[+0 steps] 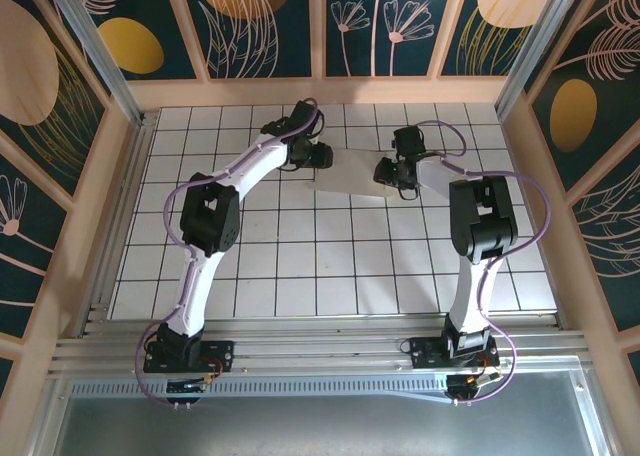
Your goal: Fold the paper box
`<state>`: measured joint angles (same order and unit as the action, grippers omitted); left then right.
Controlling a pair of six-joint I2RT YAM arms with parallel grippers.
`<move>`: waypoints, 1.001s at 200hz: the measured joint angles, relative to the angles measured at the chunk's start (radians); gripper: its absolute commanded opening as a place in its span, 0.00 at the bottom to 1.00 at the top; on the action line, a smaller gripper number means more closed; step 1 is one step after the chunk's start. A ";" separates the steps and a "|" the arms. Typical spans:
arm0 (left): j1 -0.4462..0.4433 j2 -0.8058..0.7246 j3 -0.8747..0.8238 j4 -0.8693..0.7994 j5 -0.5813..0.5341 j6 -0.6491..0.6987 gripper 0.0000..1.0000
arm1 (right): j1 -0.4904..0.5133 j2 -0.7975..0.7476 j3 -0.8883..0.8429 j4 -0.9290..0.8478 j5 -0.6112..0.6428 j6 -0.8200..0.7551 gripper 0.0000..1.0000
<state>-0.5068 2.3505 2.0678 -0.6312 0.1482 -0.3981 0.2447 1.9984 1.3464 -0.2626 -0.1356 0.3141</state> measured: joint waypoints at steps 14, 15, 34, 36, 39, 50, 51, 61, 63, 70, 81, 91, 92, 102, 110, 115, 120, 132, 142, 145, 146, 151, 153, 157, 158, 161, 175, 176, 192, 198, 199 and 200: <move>0.016 0.007 -0.035 0.025 0.030 -0.014 0.55 | -0.008 -0.024 -0.006 -0.007 -0.041 -0.005 0.51; 0.019 0.007 -0.040 0.029 0.032 -0.018 0.56 | -0.009 -0.027 -0.008 -0.006 -0.044 -0.006 0.51; 0.045 0.005 -0.097 0.092 0.093 -0.036 0.61 | -0.048 -0.117 -0.045 0.009 -0.129 -0.014 0.54; 0.047 0.005 -0.102 0.097 0.097 -0.039 0.61 | -0.053 -0.126 -0.050 0.013 -0.133 -0.018 0.54; 0.052 0.003 -0.113 0.107 0.106 -0.041 0.61 | -0.062 -0.144 -0.058 0.019 -0.145 -0.021 0.55; 0.072 -0.007 -0.153 0.135 0.124 -0.040 0.61 | -0.092 -0.216 -0.087 0.033 -0.151 -0.056 0.57; 0.075 -0.008 -0.158 0.136 0.126 -0.040 0.61 | -0.096 -0.225 -0.090 0.035 -0.152 -0.060 0.57; 0.091 -0.024 -0.187 0.145 0.132 -0.032 0.62 | -0.106 -0.283 -0.110 0.044 -0.127 -0.114 0.67; 0.095 -0.028 -0.196 0.150 0.133 -0.029 0.62 | -0.105 -0.295 -0.115 0.048 -0.122 -0.134 0.69; 0.106 -0.048 -0.225 0.165 0.134 -0.022 0.62 | -0.093 -0.328 -0.130 0.060 -0.101 -0.187 0.71; 0.124 -0.097 -0.279 0.190 0.139 -0.013 0.62 | -0.041 -0.377 -0.165 0.087 -0.063 -0.301 0.74; 0.137 -0.159 -0.351 0.236 0.143 -0.008 0.63 | 0.035 -0.409 -0.206 0.117 -0.021 -0.426 0.77; 0.139 -0.171 -0.363 0.242 0.143 -0.006 0.63 | 0.042 -0.410 -0.209 0.118 -0.020 -0.434 0.77; 0.147 -0.257 -0.451 0.298 0.146 -0.006 0.63 | 0.135 -0.419 -0.243 0.134 0.024 -0.554 0.80; 0.149 -0.335 -0.523 0.343 0.144 -0.006 0.64 | 0.213 -0.411 -0.264 0.140 0.062 -0.647 0.81; 0.149 -0.384 -0.565 0.370 0.143 -0.006 0.65 | 0.253 -0.401 -0.270 0.139 0.081 -0.695 0.81; 0.147 -0.438 -0.611 0.408 0.139 -0.006 0.66 | 0.290 -0.386 -0.273 0.137 0.104 -0.745 0.81; 0.145 -0.555 -0.704 0.482 0.121 -0.007 0.67 | 0.349 -0.338 -0.270 0.135 0.158 -0.830 0.80; 0.141 -0.638 -0.764 0.531 0.105 -0.008 0.67 | 0.372 -0.291 -0.264 0.135 0.210 -0.882 0.79; 0.140 -0.661 -0.783 0.548 0.097 -0.008 0.67 | 0.375 -0.278 -0.262 0.135 0.225 -0.894 0.79; 0.140 -0.667 -0.788 0.551 0.097 -0.009 0.67 | 0.375 -0.275 -0.261 0.135 0.229 -0.897 0.79; 0.140 -0.706 -0.818 0.578 0.083 -0.011 0.67 | 0.377 -0.251 -0.259 0.138 0.260 -0.919 0.78; 0.140 -0.717 -0.827 0.585 0.079 -0.011 0.67 | 0.377 -0.245 -0.258 0.140 0.269 -0.923 0.77; 0.140 -0.740 -0.846 0.601 0.070 -0.014 0.67 | 0.377 -0.226 -0.257 0.148 0.294 -0.943 0.77; 0.140 -0.744 -0.850 0.604 0.069 -0.014 0.67 | 0.377 -0.223 -0.257 0.149 0.298 -0.944 0.77; 0.140 -0.760 -0.864 0.614 0.060 -0.015 0.67 | 0.376 -0.212 -0.257 0.155 0.316 -0.955 0.77; 0.140 -0.810 -0.928 0.660 0.028 -0.022 0.68 | 0.373 -0.175 -0.258 0.179 0.381 -1.000 0.75; 0.140 -0.812 -0.931 0.662 0.027 -0.022 0.68 | 0.372 -0.172 -0.259 0.183 0.388 -1.008 0.75; 0.140 -0.829 -0.987 0.686 0.003 -0.027 0.68 | 0.370 -0.154 -0.267 0.239 0.446 -1.051 0.71; 0.140 -0.829 -1.001 0.688 -0.003 -0.028 0.68 | 0.370 -0.150 -0.269 0.264 0.466 -1.071 0.69; 0.140 -0.828 -1.005 0.688 -0.004 -0.030 0.68 | 0.370 -0.149 -0.269 0.268 0.469 -1.071 0.69; 0.140 -0.828 -1.007 0.688 -0.004 -0.030 0.68 | 0.370 -0.149 -0.270 0.271 0.472 -1.072 0.69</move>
<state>-0.3664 1.5223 1.0611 0.0566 0.1444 -0.4278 0.6151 1.8492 1.0767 0.0086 0.3363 -0.7582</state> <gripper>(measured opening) 0.678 0.721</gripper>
